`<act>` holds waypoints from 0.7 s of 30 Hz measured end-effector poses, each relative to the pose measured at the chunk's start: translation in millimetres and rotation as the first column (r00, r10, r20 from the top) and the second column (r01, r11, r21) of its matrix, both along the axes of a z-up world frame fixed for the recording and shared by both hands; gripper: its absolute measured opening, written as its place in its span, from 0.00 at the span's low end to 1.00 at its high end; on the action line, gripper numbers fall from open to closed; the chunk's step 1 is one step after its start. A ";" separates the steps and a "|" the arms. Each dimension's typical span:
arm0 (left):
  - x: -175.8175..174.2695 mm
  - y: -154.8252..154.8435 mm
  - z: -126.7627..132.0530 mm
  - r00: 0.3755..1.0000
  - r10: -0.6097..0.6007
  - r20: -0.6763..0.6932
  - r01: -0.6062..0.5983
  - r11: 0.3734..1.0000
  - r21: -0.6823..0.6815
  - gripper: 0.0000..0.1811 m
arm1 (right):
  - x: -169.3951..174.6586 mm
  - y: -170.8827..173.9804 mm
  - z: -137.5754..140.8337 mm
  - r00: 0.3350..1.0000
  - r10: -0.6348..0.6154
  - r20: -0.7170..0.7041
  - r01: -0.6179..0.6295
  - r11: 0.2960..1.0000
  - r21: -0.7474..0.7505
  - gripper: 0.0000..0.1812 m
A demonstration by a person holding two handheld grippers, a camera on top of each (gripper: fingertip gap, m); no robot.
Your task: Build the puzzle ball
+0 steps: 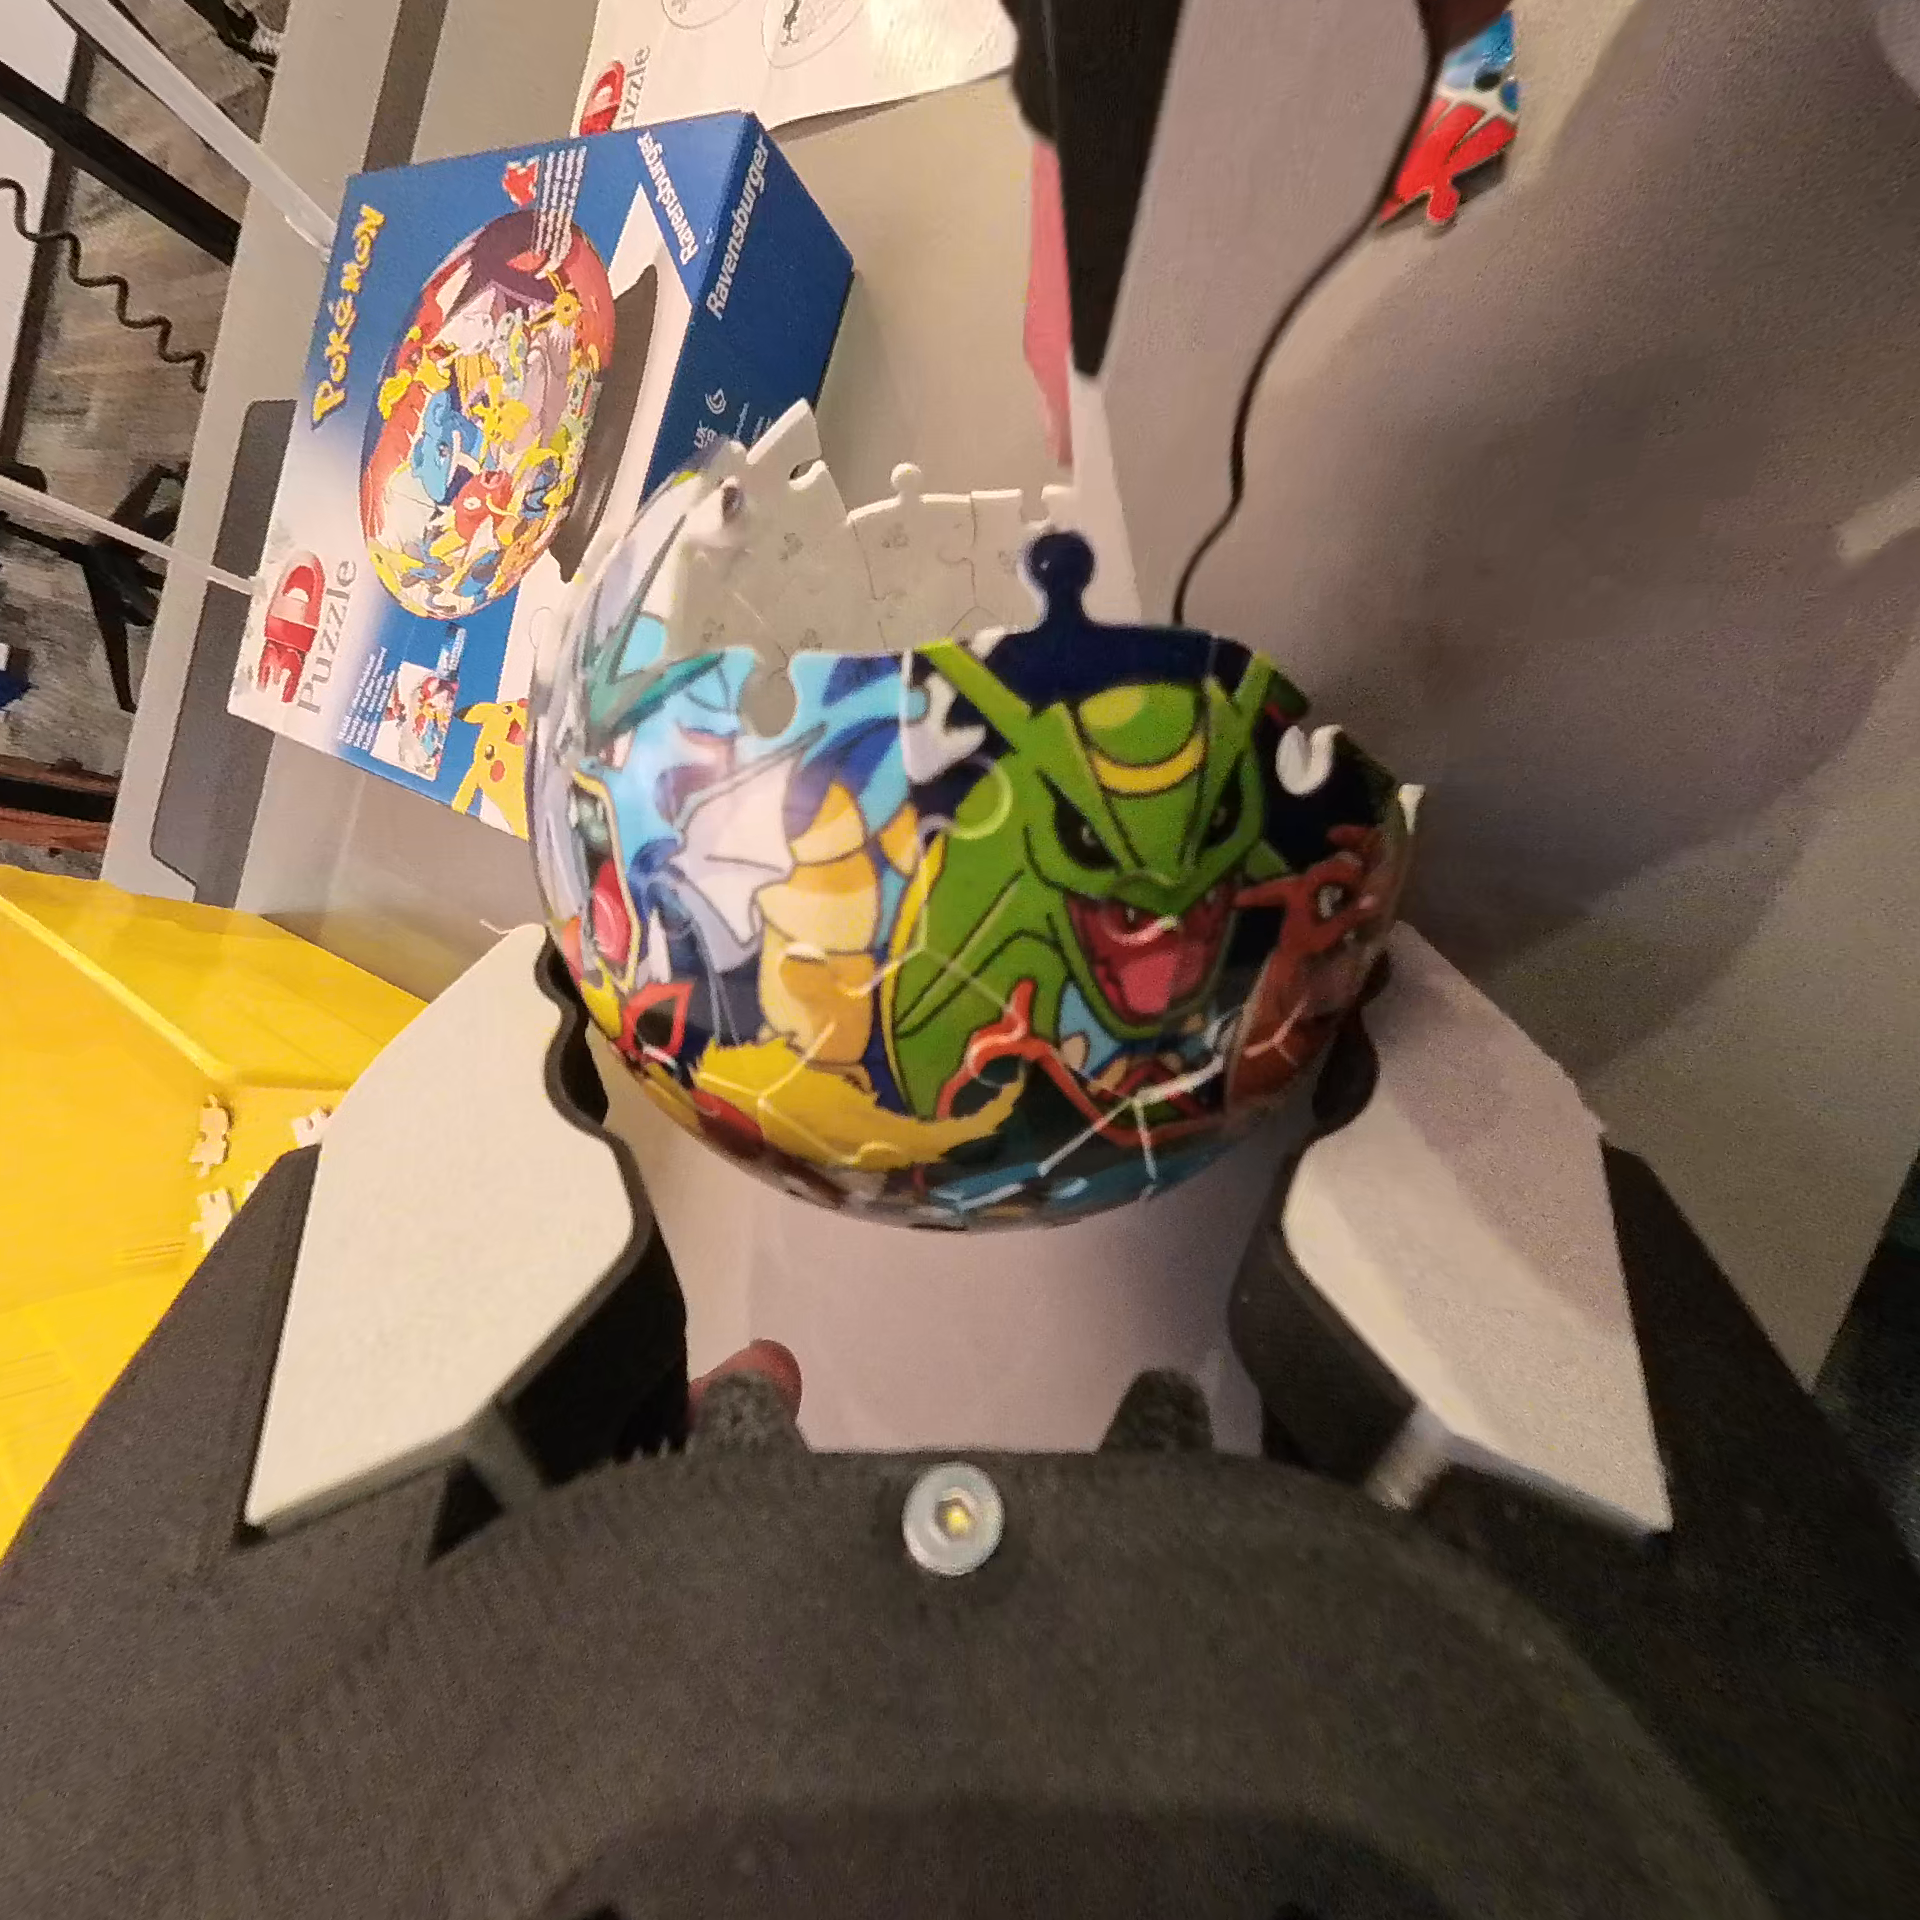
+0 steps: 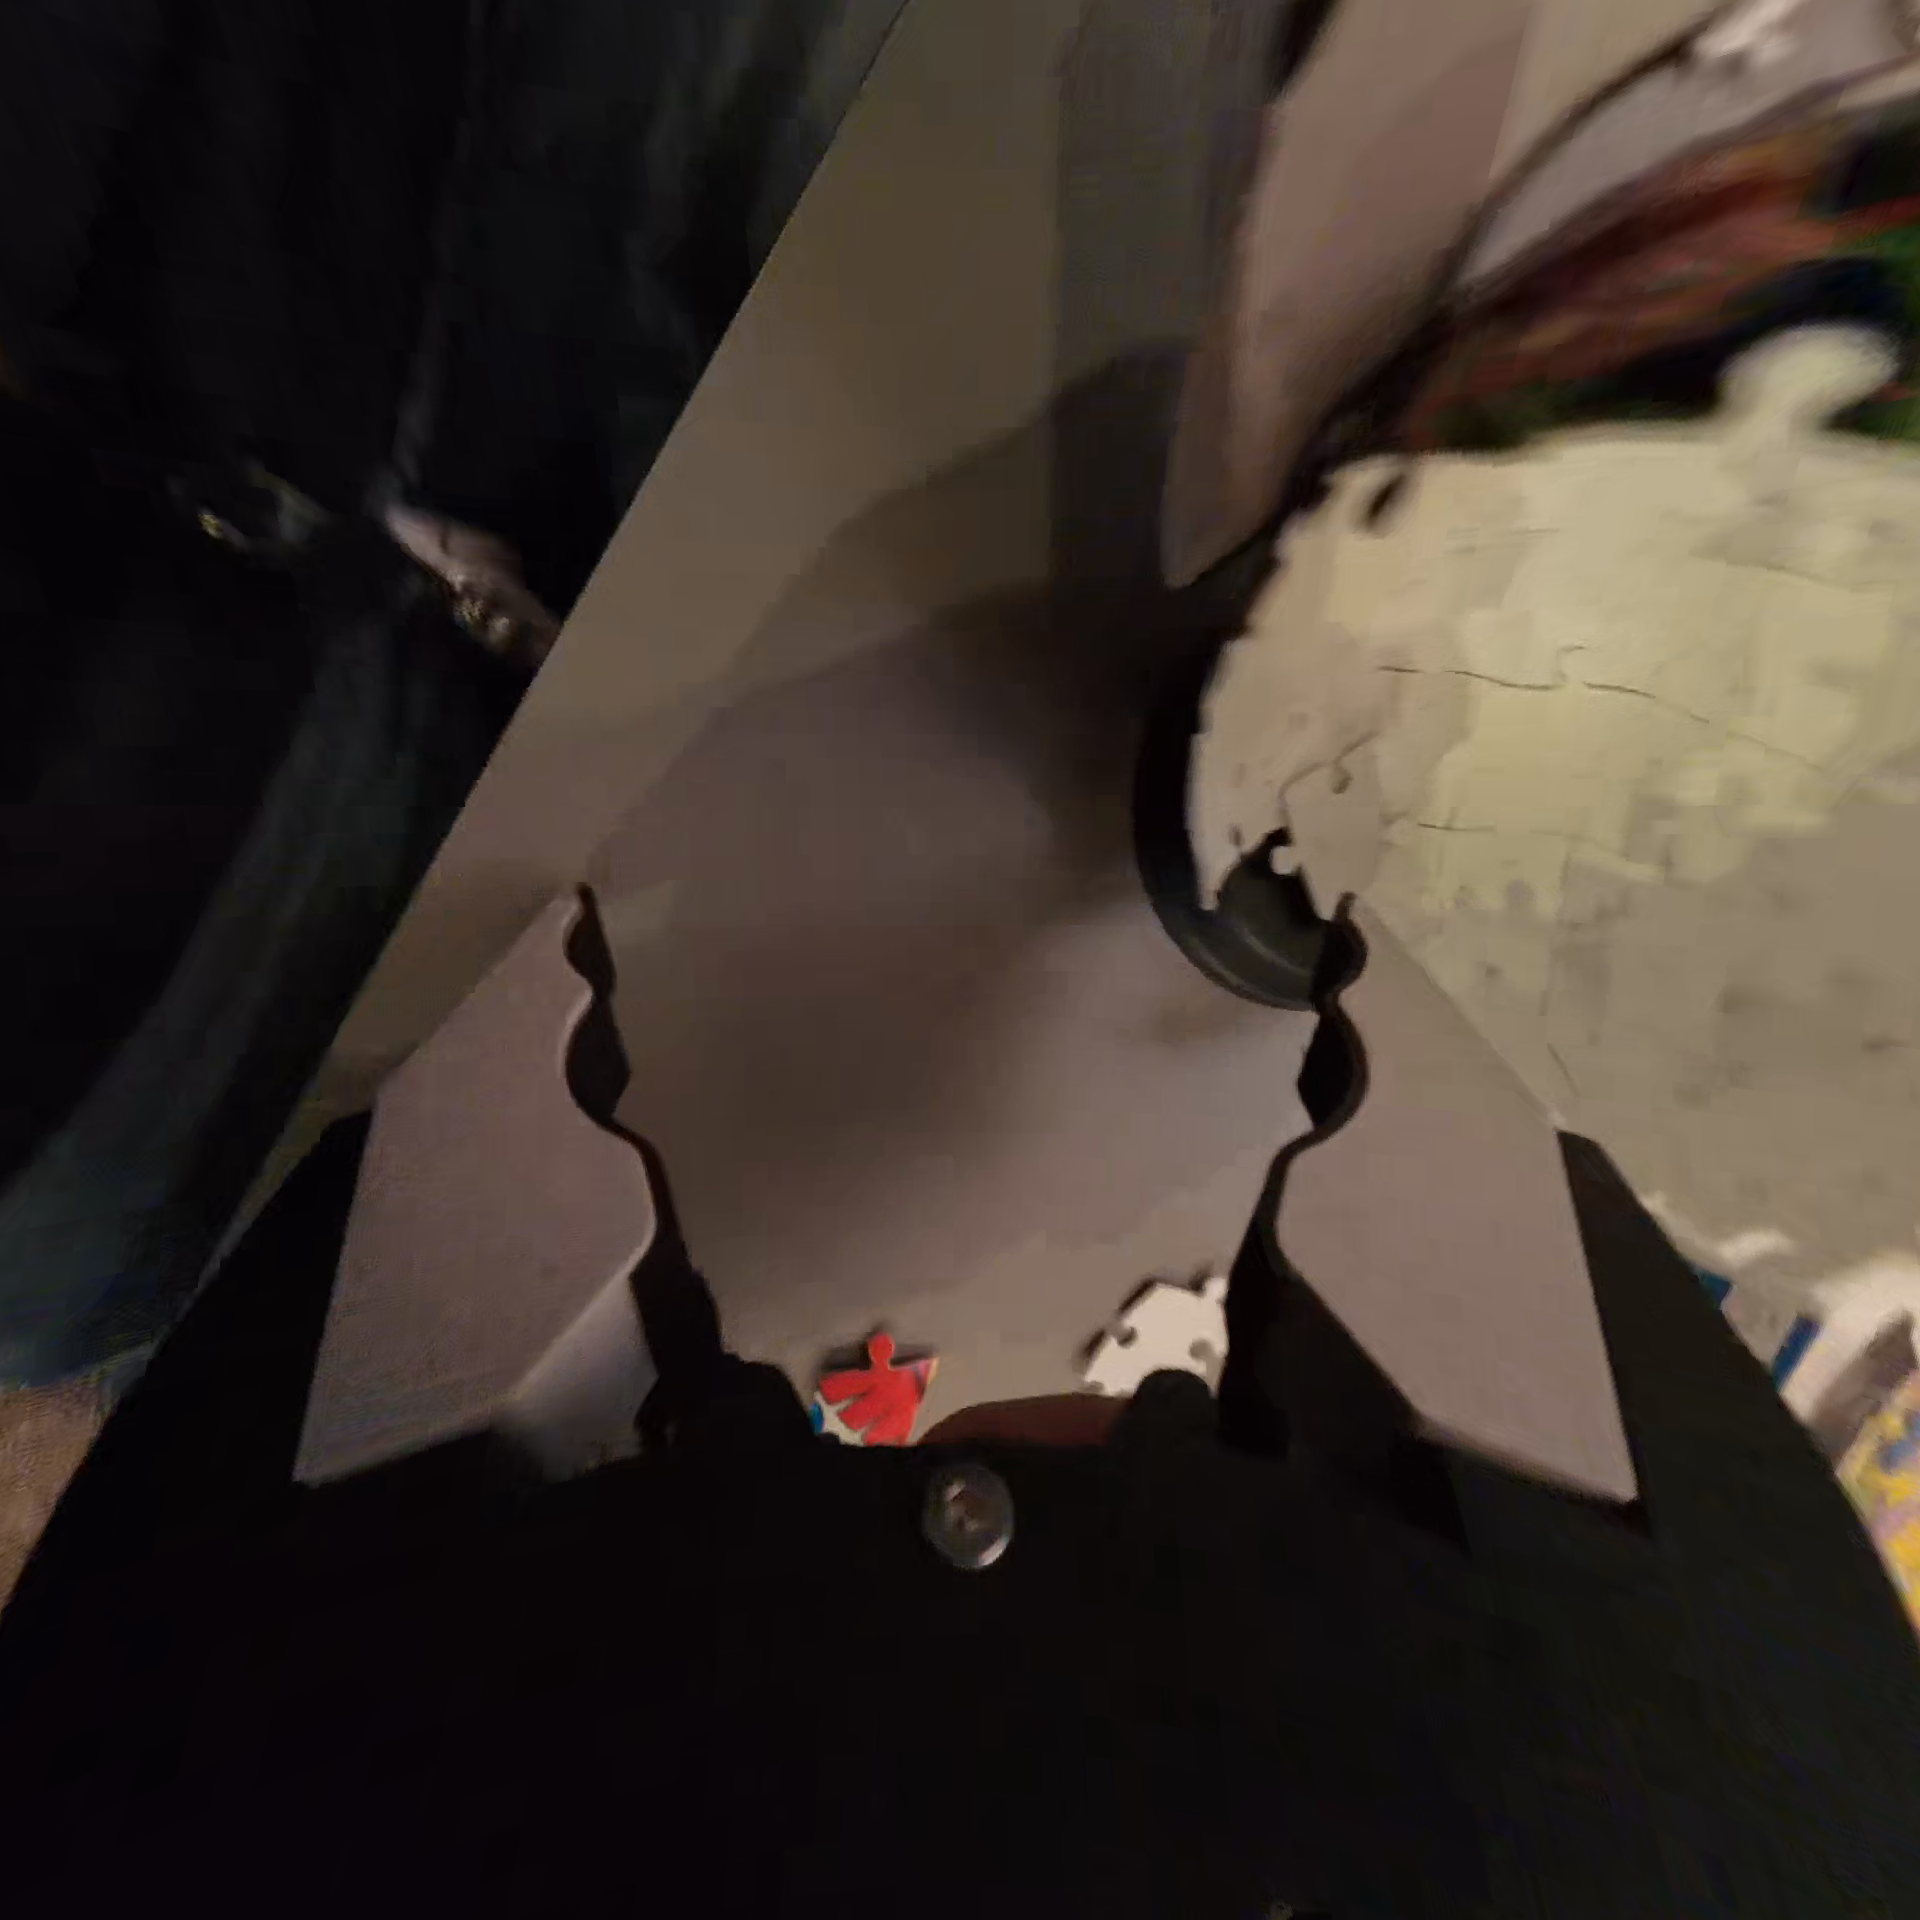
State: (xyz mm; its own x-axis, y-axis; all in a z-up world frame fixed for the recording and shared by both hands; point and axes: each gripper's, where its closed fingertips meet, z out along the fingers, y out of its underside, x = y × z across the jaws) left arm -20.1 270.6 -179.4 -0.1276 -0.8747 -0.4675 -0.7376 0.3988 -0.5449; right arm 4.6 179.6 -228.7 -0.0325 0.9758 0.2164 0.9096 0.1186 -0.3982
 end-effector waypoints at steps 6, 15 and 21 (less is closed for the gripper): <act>1.4 0.0 -0.1 1.000 -0.004 -0.001 0.004 1.000 0.000 0.74 | -3.3 4.6 -7.2 0.992 0.092 0.090 -0.089 0.996 -0.028 0.84; 2.5 0.2 0.2 1.000 -0.009 0.004 0.009 1.000 -0.002 0.74 | -3.7 2.9 -18.4 0.975 0.141 0.170 -0.118 0.983 -0.140 0.86; 2.5 0.3 0.2 1.000 -0.009 0.003 0.009 1.000 0.002 0.74 | 0.9 0.9 -22.1 0.950 0.167 0.264 -0.125 0.978 -0.167 0.87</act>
State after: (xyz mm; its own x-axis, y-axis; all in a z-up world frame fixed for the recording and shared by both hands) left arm -17.6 270.9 -179.2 -0.1344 -0.8728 -0.4693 -0.7325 0.4064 -0.5461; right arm 5.5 180.6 -250.8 -0.2149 0.9761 0.0336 0.9633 0.2175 -0.1576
